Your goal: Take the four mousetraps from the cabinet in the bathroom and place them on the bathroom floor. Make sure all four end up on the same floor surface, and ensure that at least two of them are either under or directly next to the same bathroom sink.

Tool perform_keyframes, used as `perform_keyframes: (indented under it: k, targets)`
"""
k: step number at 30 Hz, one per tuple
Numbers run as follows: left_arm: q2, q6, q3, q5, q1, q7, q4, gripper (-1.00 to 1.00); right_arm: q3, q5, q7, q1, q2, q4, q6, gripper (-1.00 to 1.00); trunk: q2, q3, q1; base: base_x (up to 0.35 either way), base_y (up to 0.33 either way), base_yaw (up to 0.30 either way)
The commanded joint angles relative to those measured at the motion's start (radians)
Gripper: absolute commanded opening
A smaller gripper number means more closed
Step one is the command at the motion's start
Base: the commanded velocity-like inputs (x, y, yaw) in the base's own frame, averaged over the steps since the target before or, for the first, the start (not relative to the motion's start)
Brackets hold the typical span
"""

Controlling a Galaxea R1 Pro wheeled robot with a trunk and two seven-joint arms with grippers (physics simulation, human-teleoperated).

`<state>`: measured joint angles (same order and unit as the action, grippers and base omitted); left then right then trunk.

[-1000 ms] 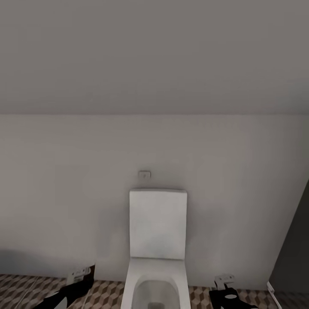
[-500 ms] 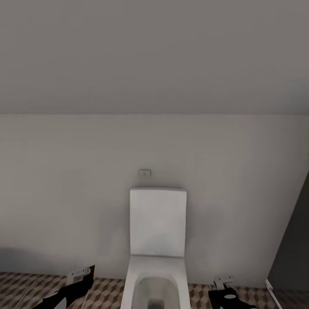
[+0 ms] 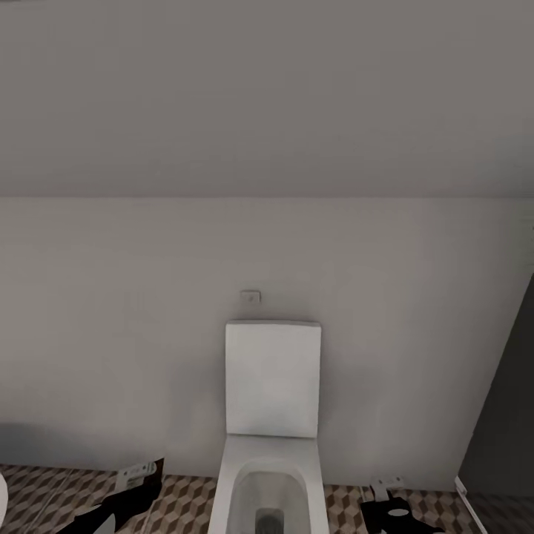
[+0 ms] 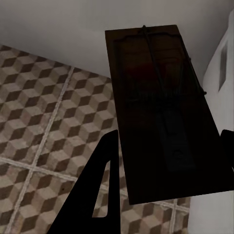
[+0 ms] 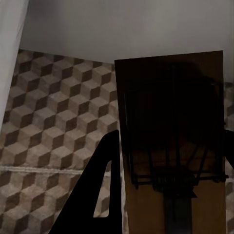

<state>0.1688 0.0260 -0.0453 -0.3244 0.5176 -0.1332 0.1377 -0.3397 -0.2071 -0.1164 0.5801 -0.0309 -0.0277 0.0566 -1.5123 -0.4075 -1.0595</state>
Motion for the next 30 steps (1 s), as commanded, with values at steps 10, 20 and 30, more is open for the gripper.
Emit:
perform_keyframes:
  k: [10,20,30]
  targets:
    - [-0.001,0.003,-0.005,-0.003,0.001,-0.002,-0.001,-1.0,-0.009,-0.012,0.001,0.001,0.001,-0.003,0.006,-1.0,-0.001,-0.001,0.0,0.0,0.0,0.0]
    - [-0.002,0.0,-0.005,-0.005,0.001,-0.004,-0.001,-1.0,-0.009,-0.011,0.001,0.001,0.0,-0.003,0.006,-1.0,-0.008,-0.004,-0.004,0.0,0.0,0.0]
    - [-0.002,-0.001,-0.005,-0.005,0.001,-0.007,-0.001,-1.0,-0.011,0.001,0.006,0.001,0.005,-0.003,0.006,-1.0,-0.078,-0.036,-0.042,0.0,0.0,0.0]
